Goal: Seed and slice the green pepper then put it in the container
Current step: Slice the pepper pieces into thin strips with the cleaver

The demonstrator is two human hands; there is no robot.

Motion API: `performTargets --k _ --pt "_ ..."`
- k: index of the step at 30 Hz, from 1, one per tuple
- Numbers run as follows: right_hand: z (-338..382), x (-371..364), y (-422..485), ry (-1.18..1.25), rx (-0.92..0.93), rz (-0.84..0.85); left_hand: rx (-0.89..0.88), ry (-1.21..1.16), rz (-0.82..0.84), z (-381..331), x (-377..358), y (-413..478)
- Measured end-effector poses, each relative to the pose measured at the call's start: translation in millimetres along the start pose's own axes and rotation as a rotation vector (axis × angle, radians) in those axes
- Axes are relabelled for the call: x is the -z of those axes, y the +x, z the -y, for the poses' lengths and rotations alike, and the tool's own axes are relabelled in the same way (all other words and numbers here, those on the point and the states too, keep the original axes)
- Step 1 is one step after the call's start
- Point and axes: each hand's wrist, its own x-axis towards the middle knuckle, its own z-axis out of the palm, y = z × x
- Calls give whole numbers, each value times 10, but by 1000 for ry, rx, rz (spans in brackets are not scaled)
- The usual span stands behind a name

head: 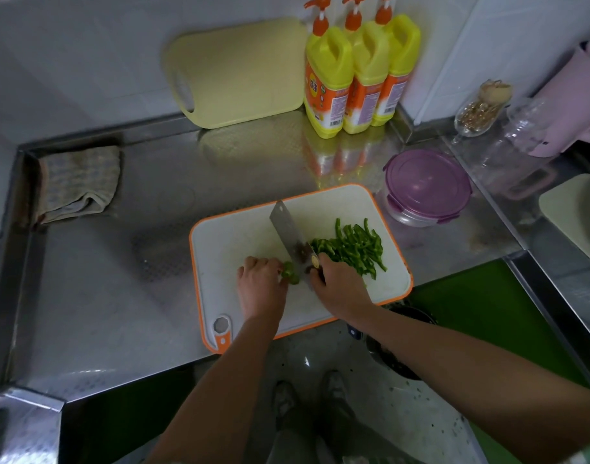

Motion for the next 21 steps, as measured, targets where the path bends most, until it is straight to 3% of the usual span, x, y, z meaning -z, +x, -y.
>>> performTargets --k 14,21 --pt "101 -34 -96 -194 13 44 49 123 45 -122 -3 -19" --pt "119 -66 -93 -149 -6 90 51 122 31 -128 -45 7"
